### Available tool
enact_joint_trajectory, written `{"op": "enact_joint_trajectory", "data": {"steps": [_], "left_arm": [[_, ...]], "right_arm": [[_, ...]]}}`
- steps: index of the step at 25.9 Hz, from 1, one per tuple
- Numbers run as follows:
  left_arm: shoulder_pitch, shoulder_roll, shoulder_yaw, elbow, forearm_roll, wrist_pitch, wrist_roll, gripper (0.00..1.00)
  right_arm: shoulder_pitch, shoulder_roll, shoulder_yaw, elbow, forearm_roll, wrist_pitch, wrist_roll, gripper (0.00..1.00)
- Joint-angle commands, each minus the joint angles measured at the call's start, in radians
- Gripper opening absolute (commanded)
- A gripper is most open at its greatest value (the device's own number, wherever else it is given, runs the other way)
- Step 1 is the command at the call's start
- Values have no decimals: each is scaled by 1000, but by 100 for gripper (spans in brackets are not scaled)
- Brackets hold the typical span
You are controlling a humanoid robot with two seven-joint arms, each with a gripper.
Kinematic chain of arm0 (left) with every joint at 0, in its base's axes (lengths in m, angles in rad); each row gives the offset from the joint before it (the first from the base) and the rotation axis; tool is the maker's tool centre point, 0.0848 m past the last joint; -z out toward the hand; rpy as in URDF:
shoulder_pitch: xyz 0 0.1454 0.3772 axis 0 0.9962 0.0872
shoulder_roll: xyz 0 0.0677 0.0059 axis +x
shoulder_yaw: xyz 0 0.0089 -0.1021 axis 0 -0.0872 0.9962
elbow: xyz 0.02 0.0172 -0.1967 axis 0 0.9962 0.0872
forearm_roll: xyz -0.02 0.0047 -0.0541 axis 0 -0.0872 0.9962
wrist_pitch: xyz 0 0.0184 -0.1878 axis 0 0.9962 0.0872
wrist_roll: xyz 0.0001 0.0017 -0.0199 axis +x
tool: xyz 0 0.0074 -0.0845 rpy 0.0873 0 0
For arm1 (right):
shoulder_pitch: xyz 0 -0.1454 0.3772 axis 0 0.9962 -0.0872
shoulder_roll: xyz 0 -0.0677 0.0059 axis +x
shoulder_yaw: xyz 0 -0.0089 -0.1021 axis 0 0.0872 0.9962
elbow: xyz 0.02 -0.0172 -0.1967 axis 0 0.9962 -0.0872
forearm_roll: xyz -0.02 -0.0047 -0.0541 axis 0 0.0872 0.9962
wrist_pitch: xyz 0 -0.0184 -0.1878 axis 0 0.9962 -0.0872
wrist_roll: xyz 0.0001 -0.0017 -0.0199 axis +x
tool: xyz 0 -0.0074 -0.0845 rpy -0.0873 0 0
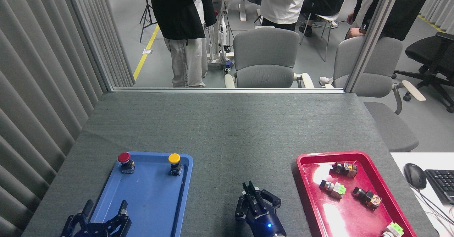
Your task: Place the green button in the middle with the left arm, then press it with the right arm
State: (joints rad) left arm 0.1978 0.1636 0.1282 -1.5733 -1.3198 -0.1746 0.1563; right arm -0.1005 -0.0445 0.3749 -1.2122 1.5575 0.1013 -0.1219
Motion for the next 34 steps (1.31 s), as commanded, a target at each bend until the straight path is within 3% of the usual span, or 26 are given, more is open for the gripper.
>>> {"op": "enact_joint_trajectory", "data": {"steps": [1, 2, 4, 11, 21, 34], "left_arm": [[-1, 1, 1, -2, 4, -2, 14, 100], [-1, 2, 1, -1, 4, 1, 16, 100], [-1, 4, 1, -1, 4, 3, 16, 100], [-3, 1, 2, -2, 4, 12, 12, 100], [-5, -13, 1, -10, 5, 15, 14, 100], [0, -4, -1, -45, 44, 15, 17, 100]], "right_arm": [[-2, 3, -5, -53, -24, 35, -105, 84], [-2, 3, -5, -61, -40, 46, -125, 94], [-2, 2, -5, -75, -56, 51, -151, 98], [15, -8, -21, -119, -59, 60, -165, 98], [124, -78, -225, -178, -59, 51, -159, 98], [159, -83, -231, -285, -59, 60, -19, 98]]}}
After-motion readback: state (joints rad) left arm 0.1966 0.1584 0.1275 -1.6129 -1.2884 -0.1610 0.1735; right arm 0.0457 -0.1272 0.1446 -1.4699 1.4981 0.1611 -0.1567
